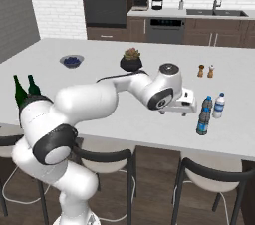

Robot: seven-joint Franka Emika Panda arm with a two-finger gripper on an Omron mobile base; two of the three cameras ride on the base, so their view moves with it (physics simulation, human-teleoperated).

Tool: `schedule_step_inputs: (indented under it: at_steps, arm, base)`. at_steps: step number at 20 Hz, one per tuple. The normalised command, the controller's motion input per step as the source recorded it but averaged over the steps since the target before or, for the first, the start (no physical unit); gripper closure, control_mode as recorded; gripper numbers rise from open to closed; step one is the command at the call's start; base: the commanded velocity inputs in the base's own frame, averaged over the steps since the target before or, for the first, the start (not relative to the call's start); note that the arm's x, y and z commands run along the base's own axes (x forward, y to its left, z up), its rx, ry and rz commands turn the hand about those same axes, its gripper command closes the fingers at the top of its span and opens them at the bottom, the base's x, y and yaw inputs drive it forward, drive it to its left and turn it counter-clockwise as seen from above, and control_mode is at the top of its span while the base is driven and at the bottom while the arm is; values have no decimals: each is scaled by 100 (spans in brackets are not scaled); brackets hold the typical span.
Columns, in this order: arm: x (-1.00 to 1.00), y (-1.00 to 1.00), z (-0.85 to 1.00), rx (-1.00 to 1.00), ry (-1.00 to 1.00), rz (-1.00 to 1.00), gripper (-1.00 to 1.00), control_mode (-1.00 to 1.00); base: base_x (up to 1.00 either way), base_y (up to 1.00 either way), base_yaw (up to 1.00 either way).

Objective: Move the plastic bottles in the middle to the plastics group, and the glass bottles in the middle to the glass group.

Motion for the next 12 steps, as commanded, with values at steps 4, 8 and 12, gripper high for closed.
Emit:
schedule_step_inputs:
  at_steps: [4, 8, 12]
  arm:
    - [-66, 79, 8, 0, 8, 0, -100, -100]
    - [-55, 73, 32, 1, 11, 0, -100, -100]
    - [-71, 63, 24, 2, 1, 0, -100, -100]
  base:
    - [0, 0, 0]
    - [0, 0, 0]
    - [0, 0, 0]
